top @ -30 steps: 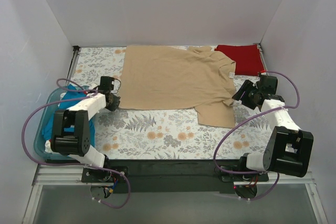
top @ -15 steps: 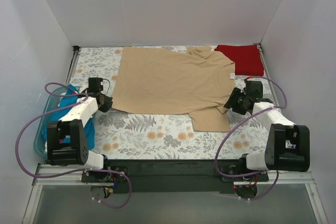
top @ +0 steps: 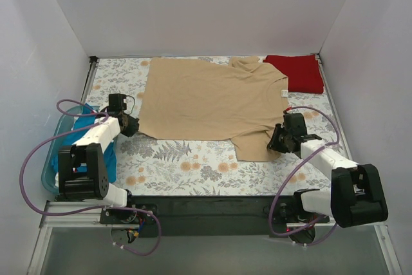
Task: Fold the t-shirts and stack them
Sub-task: Flatten the tshirt out
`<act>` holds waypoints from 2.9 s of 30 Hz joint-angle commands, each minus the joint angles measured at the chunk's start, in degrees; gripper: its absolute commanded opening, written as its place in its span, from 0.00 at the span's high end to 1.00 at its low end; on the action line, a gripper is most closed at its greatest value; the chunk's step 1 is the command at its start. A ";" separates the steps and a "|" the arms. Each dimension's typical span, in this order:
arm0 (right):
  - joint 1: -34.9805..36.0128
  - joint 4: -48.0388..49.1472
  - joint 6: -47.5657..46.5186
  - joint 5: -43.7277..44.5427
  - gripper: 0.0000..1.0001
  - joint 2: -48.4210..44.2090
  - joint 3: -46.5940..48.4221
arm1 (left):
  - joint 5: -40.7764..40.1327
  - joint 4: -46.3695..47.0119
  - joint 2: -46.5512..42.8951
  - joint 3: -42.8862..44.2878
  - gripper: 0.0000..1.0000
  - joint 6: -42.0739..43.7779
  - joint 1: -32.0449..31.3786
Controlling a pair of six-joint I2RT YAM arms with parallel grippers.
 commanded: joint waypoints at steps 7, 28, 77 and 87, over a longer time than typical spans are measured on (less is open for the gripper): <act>8.13 -6.88 5.56 0.28 0.99 -10.95 -4.05 | 0.69 -0.26 -0.12 3.62 1.00 1.34 0.29; -4.82 -7.79 4.26 2.74 0.30 -10.81 1.40 | 2.01 -0.18 -0.38 3.71 1.00 2.22 0.46; -12.06 -11.53 0.75 -4.57 0.99 -8.42 37.66 | 2.72 -5.53 -15.12 24.43 1.00 10.30 0.55; -12.77 -19.73 -3.03 -4.92 0.99 -15.90 67.56 | 2.63 -7.21 -23.24 52.38 1.00 9.25 0.55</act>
